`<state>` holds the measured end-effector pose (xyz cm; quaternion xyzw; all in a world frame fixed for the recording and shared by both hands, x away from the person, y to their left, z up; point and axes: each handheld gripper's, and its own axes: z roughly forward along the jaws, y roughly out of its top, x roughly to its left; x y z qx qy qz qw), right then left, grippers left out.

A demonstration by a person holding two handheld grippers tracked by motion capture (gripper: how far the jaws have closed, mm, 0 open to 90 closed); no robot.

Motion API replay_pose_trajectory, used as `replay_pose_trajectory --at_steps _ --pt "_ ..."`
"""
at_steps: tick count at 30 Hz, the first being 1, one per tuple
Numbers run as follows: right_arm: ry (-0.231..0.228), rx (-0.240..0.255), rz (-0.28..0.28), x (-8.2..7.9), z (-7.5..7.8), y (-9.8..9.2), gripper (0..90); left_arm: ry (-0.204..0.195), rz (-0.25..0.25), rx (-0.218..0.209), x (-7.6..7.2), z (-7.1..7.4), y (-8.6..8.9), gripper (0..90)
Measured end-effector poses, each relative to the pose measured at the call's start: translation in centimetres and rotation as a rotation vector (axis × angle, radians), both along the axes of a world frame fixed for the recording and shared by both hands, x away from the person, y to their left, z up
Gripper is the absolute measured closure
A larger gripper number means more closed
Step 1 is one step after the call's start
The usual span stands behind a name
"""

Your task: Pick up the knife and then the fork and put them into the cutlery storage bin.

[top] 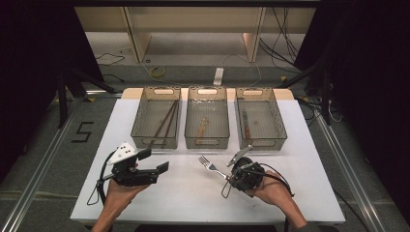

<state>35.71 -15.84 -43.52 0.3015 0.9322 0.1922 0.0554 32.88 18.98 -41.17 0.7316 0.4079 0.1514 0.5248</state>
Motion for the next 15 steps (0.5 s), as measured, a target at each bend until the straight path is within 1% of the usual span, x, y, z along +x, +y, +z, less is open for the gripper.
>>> replay_pose_trajectory --at_steps 6,11,13,15 --pt "-0.015 0.008 -0.014 0.3 0.4 -0.6 77.3 0.000 -0.001 0.001 0.0 0.0 0.0 15.4" --pt "-0.032 0.038 -0.041 0.8 1.3 -1.8 77.3 0.000 -0.001 -0.001 0.0 0.0 0.0 15.3" --pt "-0.036 0.043 -0.047 1.0 1.4 -2.0 77.3 0.000 -0.001 0.000 0.0 0.0 0.0 15.3" --pt "-0.050 0.057 -0.067 1.5 1.9 -2.7 77.3 -0.001 0.000 0.000 0.0 0.0 0.0 15.3"
